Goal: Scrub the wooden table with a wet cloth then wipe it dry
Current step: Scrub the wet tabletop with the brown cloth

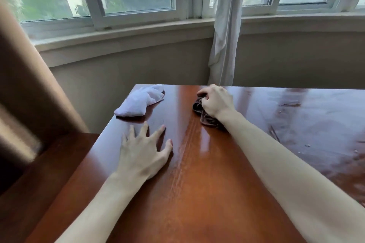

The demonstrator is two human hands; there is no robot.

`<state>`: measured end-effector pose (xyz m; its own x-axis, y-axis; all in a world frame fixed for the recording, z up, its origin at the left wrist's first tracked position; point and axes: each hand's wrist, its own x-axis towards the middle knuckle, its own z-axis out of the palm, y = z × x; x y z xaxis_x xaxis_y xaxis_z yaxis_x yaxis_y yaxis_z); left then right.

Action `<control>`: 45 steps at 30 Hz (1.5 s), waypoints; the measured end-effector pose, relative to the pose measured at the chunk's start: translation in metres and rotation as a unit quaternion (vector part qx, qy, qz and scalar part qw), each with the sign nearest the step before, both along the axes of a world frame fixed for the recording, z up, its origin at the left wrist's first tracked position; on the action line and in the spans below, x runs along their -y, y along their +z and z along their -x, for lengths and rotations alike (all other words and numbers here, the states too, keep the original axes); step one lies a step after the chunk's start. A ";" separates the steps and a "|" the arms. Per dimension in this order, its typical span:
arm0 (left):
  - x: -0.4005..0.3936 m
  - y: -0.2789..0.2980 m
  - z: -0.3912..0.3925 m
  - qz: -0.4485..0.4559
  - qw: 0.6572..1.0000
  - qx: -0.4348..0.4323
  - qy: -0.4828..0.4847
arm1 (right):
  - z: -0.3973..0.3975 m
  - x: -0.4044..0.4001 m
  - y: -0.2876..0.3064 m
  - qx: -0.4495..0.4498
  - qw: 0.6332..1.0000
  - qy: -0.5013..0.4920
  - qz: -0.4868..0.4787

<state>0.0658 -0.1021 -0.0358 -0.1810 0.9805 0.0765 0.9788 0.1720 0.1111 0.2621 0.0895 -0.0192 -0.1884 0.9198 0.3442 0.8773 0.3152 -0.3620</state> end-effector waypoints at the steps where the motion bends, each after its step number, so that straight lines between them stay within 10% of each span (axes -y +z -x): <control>1: -0.003 -0.004 0.001 -0.001 1.000 -0.002 0.001 | -0.001 -0.022 0.001 -0.004 1.000 -0.011 -0.002; 9: -0.004 -0.005 0.001 0.013 1.000 0.005 0.008 | -0.002 -0.070 -0.003 -0.010 0.999 -0.041 0.008; 24: -0.017 0.026 -0.064 0.053 0.991 0.033 -0.120 | -0.054 0.199 -0.004 0.001 0.999 0.041 0.011; 45: -0.011 0.004 -0.048 -0.040 0.996 0.053 -0.056 | -0.058 -0.048 0.024 0.015 0.997 -0.077 0.002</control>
